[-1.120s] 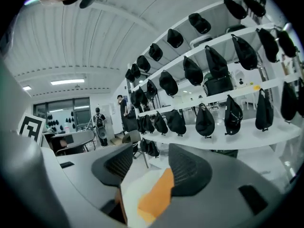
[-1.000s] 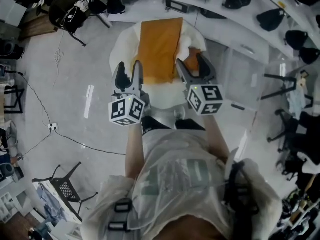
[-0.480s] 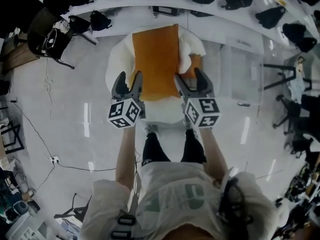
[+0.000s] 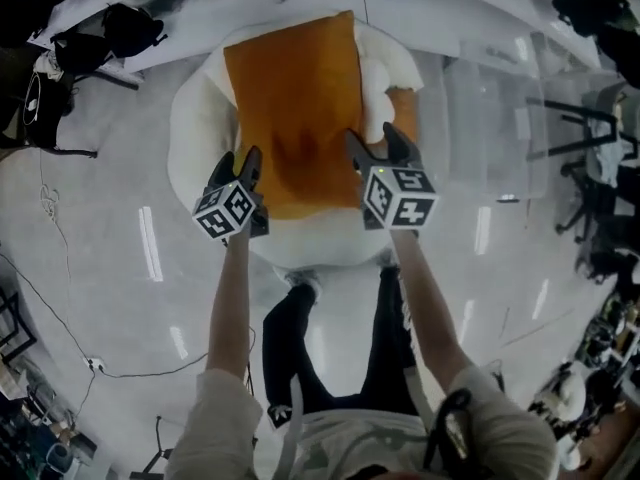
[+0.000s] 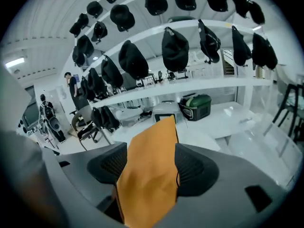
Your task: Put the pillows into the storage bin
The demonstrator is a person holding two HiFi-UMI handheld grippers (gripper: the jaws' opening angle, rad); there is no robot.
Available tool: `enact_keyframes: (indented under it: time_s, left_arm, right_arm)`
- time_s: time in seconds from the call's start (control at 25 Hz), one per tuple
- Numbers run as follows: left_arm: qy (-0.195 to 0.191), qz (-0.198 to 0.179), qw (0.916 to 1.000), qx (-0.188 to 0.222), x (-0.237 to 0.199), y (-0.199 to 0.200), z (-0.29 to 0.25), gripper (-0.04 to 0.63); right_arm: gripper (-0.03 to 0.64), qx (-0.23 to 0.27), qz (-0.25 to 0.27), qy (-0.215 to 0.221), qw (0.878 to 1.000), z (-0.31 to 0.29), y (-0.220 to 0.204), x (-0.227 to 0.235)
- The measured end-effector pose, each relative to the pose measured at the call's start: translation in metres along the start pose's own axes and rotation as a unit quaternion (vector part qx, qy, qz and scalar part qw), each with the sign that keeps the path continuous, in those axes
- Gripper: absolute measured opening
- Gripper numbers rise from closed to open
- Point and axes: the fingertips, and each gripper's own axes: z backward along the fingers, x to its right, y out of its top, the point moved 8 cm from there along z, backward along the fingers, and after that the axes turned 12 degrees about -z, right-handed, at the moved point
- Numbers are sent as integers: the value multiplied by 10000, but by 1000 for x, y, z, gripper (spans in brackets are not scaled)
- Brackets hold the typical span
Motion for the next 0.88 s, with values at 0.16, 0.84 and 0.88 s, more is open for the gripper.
enact_keyframes:
  time_s: [0.16, 0.84, 0.88]
  left_arm:
    - [-69, 404, 9973, -609, -29, -72, -54, 262]
    - [200, 387, 9915, -1224, -39, -108, -91, 9]
    - [279, 363, 9929, -1099, -34, -99, -83, 9]
  right_arm:
    - [287, -398, -188, -342, 9984, -49, -55, 27]
    - [55, -1551, 582, -872, 9823, -118, -117, 38]
    - [31, -1509, 582, -888, 9828, -114, -109, 36]
